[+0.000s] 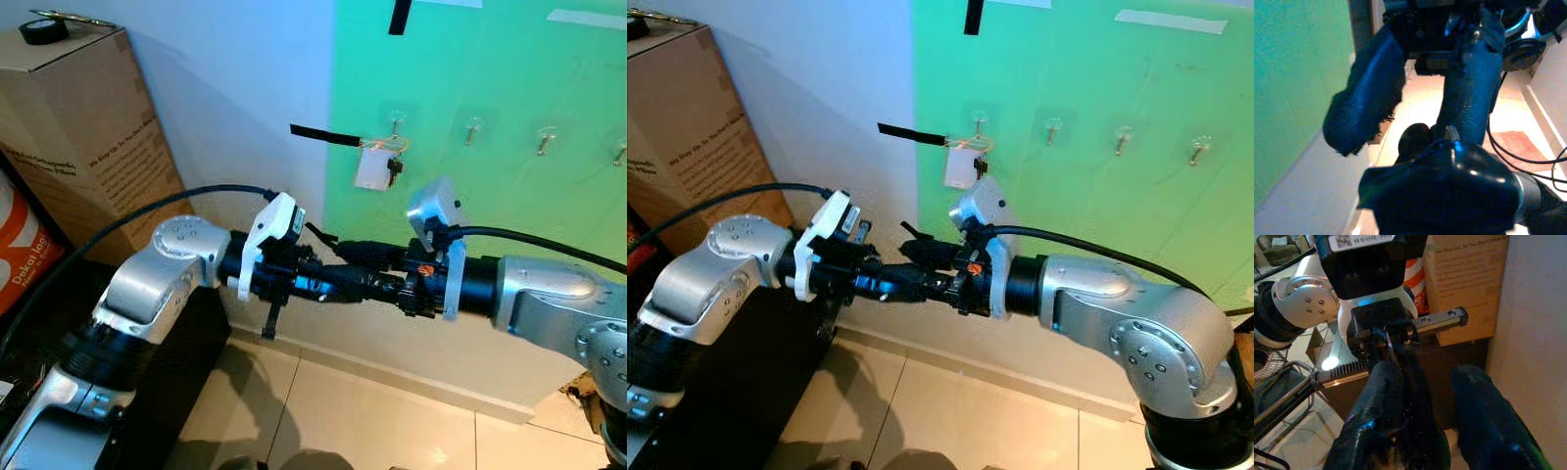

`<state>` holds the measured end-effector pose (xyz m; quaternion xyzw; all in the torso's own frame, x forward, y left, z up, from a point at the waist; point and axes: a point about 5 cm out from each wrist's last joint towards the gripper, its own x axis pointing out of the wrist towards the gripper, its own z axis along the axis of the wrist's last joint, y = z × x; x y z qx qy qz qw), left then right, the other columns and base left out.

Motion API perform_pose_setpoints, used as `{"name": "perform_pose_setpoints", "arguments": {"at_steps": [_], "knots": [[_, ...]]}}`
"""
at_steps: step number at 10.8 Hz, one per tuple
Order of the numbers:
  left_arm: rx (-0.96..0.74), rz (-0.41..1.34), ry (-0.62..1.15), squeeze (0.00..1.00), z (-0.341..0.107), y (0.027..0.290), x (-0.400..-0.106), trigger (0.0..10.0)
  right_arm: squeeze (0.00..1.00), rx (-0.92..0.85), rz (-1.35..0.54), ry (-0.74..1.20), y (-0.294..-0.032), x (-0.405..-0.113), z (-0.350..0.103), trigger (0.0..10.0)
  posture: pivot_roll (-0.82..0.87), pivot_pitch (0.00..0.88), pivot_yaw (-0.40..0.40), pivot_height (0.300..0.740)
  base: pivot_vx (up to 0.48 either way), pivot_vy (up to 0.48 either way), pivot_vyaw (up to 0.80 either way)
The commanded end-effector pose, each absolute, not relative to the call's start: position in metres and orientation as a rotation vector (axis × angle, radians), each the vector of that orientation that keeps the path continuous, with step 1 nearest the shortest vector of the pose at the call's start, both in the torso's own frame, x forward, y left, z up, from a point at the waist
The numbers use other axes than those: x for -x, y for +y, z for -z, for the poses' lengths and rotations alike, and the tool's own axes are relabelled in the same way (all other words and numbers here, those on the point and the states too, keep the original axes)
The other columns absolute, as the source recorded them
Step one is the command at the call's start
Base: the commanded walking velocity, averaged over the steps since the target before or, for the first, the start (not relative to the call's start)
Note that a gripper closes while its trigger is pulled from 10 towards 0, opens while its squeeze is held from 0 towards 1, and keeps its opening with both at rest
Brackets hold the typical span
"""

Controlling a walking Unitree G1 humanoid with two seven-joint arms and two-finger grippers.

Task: Hang keys on a hook

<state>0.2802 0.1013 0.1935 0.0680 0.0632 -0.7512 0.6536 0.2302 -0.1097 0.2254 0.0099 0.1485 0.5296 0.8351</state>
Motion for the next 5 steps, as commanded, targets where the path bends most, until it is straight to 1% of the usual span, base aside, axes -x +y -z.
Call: {"name": "perform_pose_setpoints", "arguments": {"at_steps": [1,2,3,5], "knots": [[-0.192,1.712,0.133,0.00,-0.1956,0.0989,-0.2819,10.0,0.00,0.010,-1.118,0.303,-0.1072,-0.2306,-0.2267,4.5,-0.14,0.000,0.029,0.740,0.000,0.000,0.00],[-0.195,1.715,0.130,0.00,-0.1961,0.0982,-0.2826,10.0,0.35,-0.018,-1.098,0.290,-0.1050,-0.2330,-0.2261,10.0,-0.14,0.000,0.031,0.740,0.000,0.000,0.00],[-0.197,1.721,0.130,0.00,-0.1961,0.0974,-0.2825,10.0,1.00,-0.060,-1.102,0.280,-0.1028,-0.2338,-0.2273,10.0,-0.14,0.000,0.032,0.740,0.000,0.000,0.00],[-0.199,1.727,0.132,0.00,-0.1954,0.0968,-0.2825,10.0,1.00,-0.088,-1.131,0.255,-0.1009,-0.2312,-0.2315,10.0,-0.14,0.000,0.033,0.740,0.000,0.000,0.00]]}}
